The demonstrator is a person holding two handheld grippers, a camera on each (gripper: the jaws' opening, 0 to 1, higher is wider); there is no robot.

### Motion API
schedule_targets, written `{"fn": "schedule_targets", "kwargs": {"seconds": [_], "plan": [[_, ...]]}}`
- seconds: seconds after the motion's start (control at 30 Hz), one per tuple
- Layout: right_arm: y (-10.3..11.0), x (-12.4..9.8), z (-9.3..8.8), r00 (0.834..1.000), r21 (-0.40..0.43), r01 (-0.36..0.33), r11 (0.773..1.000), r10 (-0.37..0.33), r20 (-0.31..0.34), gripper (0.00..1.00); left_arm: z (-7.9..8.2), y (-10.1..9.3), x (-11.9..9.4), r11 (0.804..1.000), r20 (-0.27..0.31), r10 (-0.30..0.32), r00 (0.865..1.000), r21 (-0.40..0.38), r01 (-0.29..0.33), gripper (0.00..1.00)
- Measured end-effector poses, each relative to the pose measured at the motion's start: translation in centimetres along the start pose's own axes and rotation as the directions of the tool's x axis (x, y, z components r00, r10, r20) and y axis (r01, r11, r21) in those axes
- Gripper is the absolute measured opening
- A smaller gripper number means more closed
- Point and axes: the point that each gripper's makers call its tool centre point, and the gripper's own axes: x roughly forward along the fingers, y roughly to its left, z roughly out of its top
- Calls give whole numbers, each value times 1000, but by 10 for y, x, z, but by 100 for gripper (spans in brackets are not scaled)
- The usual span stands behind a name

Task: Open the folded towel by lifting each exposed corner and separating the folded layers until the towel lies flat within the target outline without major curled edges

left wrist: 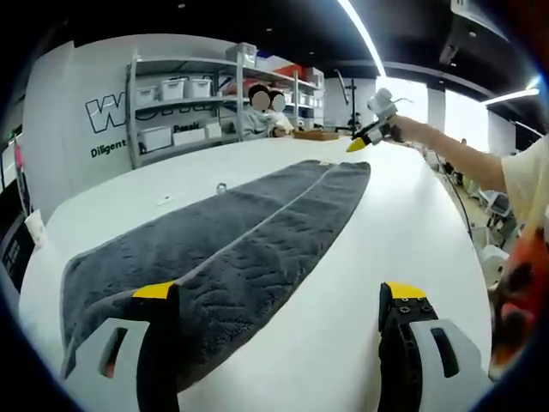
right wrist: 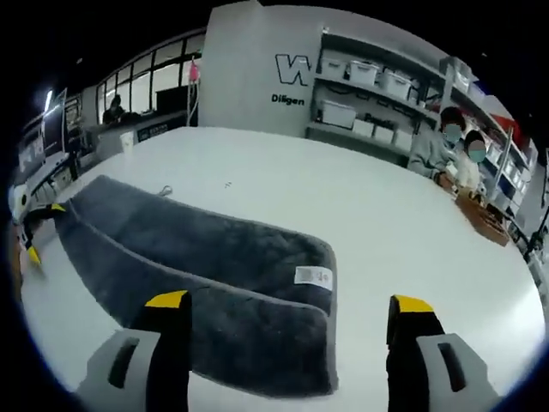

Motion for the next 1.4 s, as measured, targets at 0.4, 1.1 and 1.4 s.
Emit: {"fn": "schedule_targets", "kwargs": {"seconds": [0.4,1.1,1.4], "plan": [[56,-41,-16,998,-89,-61,994,64,24,99,1,0,-1,1000,6,-5,1000,1,5,95],[108,-92,-49,986,-181,-149,972,159,43,99,7,11,-6,999,38,33,999,-14,-32,95],[113,-107,-37,985,-211,-130,969,151,84,99,20,24,-27,995,87,69,994,-71,-63,95]]}}
